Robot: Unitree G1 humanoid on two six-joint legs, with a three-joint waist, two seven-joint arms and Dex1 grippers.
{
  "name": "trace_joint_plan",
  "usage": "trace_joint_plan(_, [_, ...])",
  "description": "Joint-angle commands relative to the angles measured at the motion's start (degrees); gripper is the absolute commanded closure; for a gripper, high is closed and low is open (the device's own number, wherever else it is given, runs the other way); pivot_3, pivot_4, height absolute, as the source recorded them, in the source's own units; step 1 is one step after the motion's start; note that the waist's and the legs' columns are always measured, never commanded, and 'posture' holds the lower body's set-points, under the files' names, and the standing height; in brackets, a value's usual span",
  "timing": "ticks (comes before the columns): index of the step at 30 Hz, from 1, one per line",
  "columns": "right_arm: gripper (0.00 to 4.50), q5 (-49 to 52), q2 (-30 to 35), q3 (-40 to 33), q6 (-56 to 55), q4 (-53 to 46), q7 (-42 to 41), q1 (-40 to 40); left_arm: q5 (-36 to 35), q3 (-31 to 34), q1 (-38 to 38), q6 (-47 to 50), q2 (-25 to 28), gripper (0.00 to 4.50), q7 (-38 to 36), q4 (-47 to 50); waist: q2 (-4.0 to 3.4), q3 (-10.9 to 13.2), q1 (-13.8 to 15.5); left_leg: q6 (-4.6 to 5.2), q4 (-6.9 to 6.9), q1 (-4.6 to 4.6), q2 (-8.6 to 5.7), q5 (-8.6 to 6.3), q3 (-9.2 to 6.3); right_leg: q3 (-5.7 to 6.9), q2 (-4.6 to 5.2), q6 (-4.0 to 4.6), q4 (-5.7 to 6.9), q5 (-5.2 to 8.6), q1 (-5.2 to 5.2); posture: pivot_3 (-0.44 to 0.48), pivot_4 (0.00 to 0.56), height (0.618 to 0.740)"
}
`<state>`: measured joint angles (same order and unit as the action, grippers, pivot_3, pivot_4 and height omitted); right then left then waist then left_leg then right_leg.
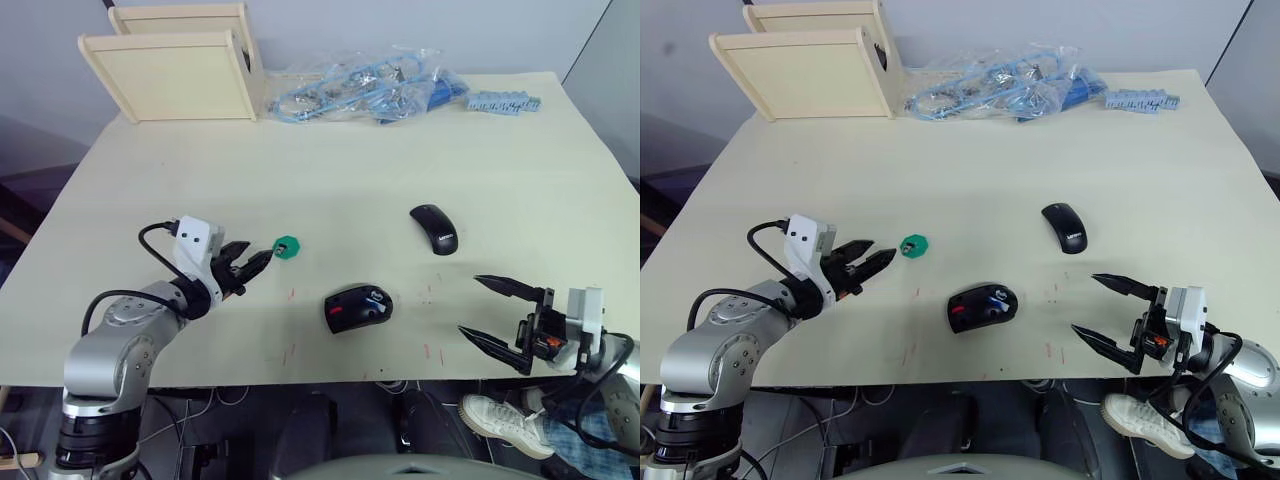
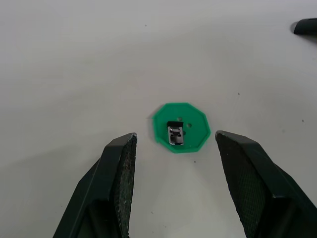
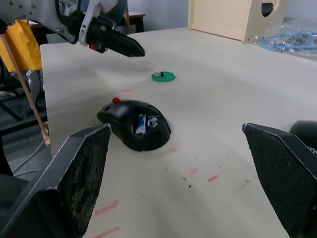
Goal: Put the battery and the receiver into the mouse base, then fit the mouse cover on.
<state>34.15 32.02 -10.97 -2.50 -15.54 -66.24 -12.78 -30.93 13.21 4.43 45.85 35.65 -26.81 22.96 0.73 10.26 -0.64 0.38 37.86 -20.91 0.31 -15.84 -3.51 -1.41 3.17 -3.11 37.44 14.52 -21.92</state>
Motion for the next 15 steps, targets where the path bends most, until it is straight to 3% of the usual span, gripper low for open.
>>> trace_joint_plan(1, [0.0,0.3,-0.5,0.3,0.2,-2.7,1.6,-0.3,0.7,-0.8,2.1,-0.9,0.6,2.06,-1.3,-1.7,0.0,0.0,0.1,0.0,0.0,0.0,0.0,0.0,0.0,0.0,0.0,0.0,0.0,0.0,0.0,0.0,0.15,0.74])
trace_joint_plan(15, [0.0,0.0,-1.7,1.6,0.2,-6.8,5.2,-3.5,3.8,-4.3,5.0,-4.0,-0.4,2.06,-4.0,-7.2,0.01,0.0,0.0,0.0,0.0,-0.01,-0.03,0.0,-0.03,0.03,-0.01,0.0,0.0,0.0,-0.01,0.0,0.15,0.74])
